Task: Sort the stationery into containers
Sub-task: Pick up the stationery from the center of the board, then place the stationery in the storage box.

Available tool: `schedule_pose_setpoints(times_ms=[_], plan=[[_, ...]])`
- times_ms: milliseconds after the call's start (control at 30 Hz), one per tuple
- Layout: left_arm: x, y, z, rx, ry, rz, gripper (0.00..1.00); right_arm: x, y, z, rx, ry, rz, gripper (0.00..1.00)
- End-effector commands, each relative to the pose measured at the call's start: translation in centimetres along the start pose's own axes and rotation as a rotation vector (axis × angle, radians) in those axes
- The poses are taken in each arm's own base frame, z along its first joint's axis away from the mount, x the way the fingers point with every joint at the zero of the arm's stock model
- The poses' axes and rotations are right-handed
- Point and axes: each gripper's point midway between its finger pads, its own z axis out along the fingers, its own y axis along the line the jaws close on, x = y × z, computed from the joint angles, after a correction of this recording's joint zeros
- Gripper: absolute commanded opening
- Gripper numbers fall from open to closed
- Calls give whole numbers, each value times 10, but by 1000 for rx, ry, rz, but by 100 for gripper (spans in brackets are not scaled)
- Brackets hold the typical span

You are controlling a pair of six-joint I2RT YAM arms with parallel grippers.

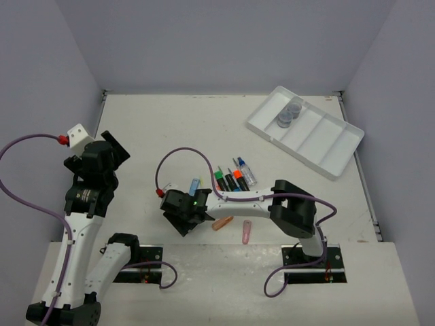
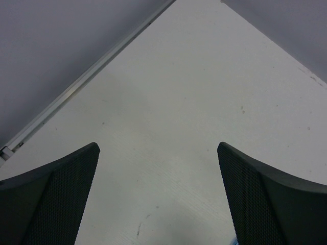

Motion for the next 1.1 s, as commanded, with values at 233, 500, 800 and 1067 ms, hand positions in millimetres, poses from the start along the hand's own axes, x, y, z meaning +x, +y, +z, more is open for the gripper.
schedule_pose_setpoints(times_ms=[233, 500, 800, 1067], plan=[[-9, -6, 1, 29, -33, 14, 100, -52, 6, -70, -128, -205, 21, 16], [-5, -12, 3, 54, -22, 29, 100, -97, -263, -132, 253, -381, 460, 15], [0, -20, 5, 90, -1, 50, 100, -83, -477, -161, 537, -375, 775, 12], [2, -24, 5, 110, 2, 64, 100, -66, -535, -116, 579, -255, 826, 15]])
